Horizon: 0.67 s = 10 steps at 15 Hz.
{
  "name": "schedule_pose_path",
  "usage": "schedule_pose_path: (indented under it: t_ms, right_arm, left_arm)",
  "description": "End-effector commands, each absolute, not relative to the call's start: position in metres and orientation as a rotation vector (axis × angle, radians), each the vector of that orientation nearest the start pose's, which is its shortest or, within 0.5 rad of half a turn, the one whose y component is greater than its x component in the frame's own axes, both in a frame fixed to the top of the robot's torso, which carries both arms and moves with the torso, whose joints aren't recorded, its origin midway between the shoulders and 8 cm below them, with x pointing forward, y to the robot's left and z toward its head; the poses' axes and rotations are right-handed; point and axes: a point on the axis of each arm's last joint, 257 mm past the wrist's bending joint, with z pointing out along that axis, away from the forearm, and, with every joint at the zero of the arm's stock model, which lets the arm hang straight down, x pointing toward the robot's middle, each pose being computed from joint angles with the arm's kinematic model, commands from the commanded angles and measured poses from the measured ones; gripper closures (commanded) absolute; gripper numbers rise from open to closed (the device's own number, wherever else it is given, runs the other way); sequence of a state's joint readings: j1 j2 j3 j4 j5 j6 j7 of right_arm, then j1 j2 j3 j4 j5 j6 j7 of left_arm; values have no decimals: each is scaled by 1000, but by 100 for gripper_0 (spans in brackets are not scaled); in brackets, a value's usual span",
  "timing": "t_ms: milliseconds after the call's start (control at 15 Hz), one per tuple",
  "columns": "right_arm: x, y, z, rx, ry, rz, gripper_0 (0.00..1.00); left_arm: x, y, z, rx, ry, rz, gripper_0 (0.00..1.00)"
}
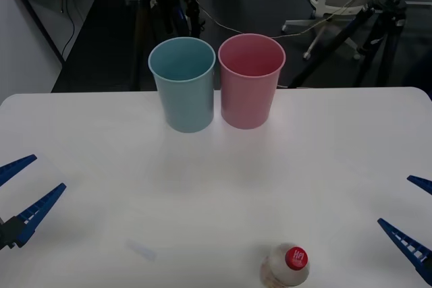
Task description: Grasp the object on the table and drop it into the matching bin: aluminum can to the light blue bin, PET bottle to the pink bin.
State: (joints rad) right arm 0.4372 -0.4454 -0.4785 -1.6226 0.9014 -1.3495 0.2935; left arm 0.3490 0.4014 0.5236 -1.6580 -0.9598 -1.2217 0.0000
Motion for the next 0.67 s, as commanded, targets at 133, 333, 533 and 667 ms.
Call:
schedule_pose_path:
  t_ms: [133, 333, 533, 667]
  right_arm:
    - [267, -293, -204, -827, 1333, 540, 0]
    - [244, -282, -217, -896, 1306, 665, 0]
    - [230, -272, -226, -972, 1291, 709, 0]
    - [220, -263, -238, -985, 1292, 755, 0]
  left_arm:
    - [342, 330, -169, 465, 1441, -567, 0]
    - [342, 330, -169, 465, 1441, -567, 0]
    - [342, 330, -169, 465, 1441, -567, 0]
    - [342, 330, -169, 465, 1441, -567, 0]
